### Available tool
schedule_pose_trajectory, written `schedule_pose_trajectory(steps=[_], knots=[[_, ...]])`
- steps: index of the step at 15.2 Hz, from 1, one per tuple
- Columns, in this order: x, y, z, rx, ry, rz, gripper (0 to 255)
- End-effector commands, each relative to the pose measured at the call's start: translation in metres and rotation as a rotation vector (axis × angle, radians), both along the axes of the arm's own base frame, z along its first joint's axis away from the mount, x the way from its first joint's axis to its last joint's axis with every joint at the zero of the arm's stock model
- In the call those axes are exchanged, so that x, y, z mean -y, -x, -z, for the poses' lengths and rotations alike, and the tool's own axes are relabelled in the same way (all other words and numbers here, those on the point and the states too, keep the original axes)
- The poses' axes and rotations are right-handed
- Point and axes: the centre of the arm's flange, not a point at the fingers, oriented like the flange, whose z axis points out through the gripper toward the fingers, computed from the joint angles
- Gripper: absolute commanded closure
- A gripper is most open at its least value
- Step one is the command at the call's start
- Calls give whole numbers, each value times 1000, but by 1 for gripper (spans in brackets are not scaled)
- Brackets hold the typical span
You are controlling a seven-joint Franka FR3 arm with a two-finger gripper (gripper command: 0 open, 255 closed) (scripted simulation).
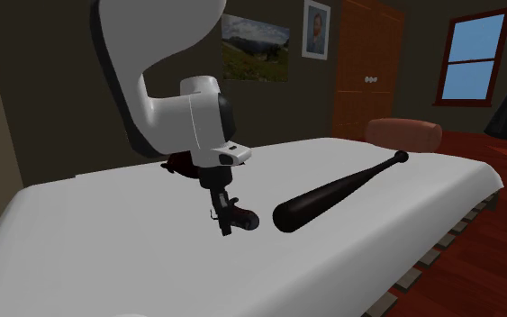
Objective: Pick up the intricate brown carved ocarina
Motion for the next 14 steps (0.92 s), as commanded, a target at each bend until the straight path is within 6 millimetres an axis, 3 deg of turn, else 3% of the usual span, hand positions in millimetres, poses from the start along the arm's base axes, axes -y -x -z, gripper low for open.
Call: schedule_pose_trajectory(steps=[1, 3, 14], knots=[[0, 0, 0, 0, 0, 0, 255], [1, 1, 0, 0, 0, 0, 255], [1, 1, -58, 0, 0, 0, 255]])
